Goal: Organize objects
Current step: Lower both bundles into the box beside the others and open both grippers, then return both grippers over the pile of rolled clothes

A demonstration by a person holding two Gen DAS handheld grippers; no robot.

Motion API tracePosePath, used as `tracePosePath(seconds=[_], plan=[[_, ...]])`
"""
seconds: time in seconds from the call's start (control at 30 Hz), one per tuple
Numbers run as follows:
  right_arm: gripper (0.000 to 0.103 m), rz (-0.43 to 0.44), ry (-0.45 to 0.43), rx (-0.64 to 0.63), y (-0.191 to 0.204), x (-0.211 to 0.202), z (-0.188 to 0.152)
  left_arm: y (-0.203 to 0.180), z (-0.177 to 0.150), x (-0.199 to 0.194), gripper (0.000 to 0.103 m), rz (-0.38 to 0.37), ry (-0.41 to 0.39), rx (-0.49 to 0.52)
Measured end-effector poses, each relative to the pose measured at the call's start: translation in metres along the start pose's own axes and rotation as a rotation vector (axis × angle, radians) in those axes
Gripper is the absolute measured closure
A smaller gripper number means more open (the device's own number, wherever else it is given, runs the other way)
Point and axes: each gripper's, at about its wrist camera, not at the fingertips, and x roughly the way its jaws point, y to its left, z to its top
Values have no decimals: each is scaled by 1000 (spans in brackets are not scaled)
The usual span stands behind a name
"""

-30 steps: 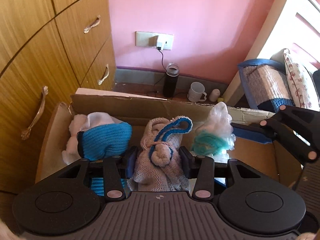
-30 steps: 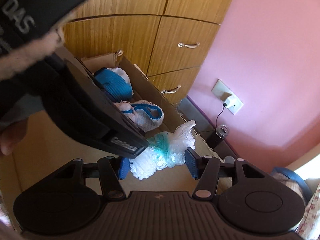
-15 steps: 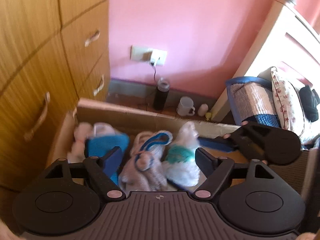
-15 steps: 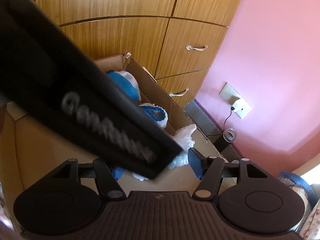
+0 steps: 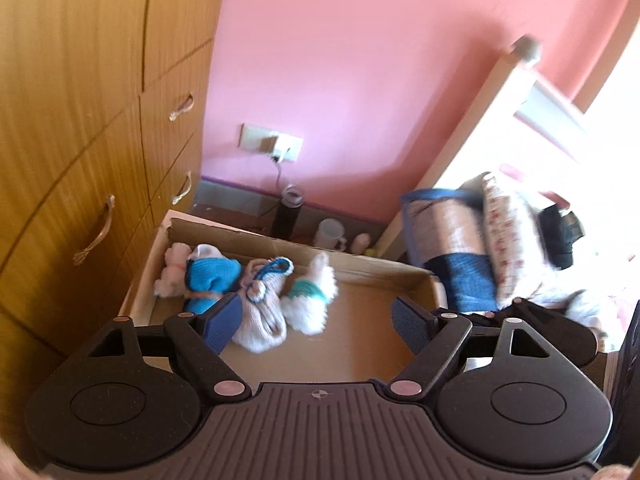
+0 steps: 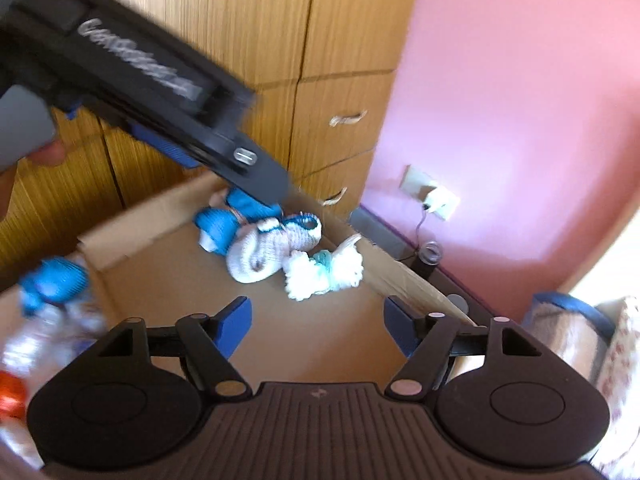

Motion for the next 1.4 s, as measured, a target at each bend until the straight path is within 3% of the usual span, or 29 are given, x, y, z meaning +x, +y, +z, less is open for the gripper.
tracePosePath(seconds=[0.17, 0.3, 0.37, 0.5, 0.67, 0.73, 0.8, 0.93, 1.03, 1.4], plan=[[18, -42, -80, 109, 25, -75, -26, 9, -34, -76, 10, -24, -62, 14], [15, -85, -113, 232, 43, -102, -52, 33, -83, -123, 3, 27, -89, 38], [13, -109, -116, 300, 56, -112, -72, 50, -112, -138, 1, 90, -86, 44], [14, -114, -64, 388, 89, -115, -113, 93, -161, -146, 1, 181, -14, 4], [17, -52, 27, 537, 120, -120, -146, 129, -210, -149, 2, 307, 27, 46], [17, -82, 44, 466, 132, -120, -140, 136, -227, -147, 2, 339, 38, 82], [14, -55, 23, 446, 137, -119, -131, 142, -240, -141, 2, 371, 59, 102], [13, -32, 40, 463, 155, -106, -120, 152, -242, -134, 2, 363, 43, 103], [12, -70, 39, 436, 167, -96, -109, 150, -231, -118, 1, 351, 27, 121], [9, -118, 63, 383, 183, -63, -102, 146, -167, -51, 1, 276, 36, 177]])
